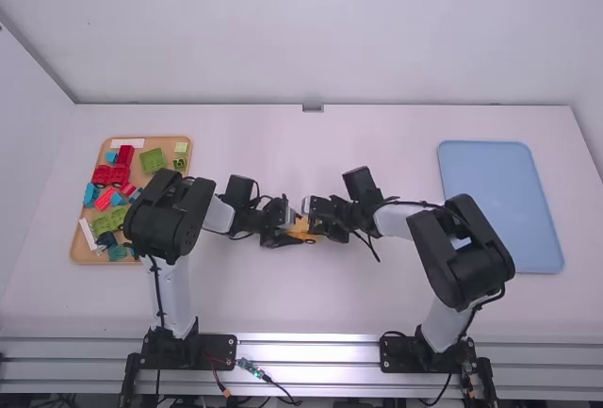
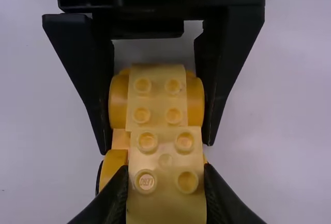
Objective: Assemble lego blocks to make yellow taxi
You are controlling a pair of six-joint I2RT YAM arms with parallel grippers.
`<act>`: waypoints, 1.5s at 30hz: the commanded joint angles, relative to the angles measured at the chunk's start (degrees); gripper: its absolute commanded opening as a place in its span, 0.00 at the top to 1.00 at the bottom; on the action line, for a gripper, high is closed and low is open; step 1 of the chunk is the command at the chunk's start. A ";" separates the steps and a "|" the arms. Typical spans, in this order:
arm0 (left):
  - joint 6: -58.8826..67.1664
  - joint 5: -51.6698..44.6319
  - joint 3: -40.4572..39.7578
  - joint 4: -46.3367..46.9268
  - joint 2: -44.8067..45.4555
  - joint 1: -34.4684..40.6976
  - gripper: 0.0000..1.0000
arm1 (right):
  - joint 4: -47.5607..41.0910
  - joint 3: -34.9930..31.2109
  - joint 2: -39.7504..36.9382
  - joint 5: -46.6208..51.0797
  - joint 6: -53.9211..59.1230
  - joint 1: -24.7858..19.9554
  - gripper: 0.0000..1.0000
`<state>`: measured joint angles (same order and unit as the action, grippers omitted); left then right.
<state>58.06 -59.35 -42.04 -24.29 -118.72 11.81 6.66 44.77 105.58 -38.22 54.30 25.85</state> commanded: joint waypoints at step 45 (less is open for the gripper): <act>-0.31 2.89 0.11 3.13 -0.44 0.94 0.87 | -0.90 1.44 -0.20 -3.26 -3.08 0.13 0.91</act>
<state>57.54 -58.43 -42.63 -23.00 -118.63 11.79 5.34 45.21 105.58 -40.38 51.27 25.50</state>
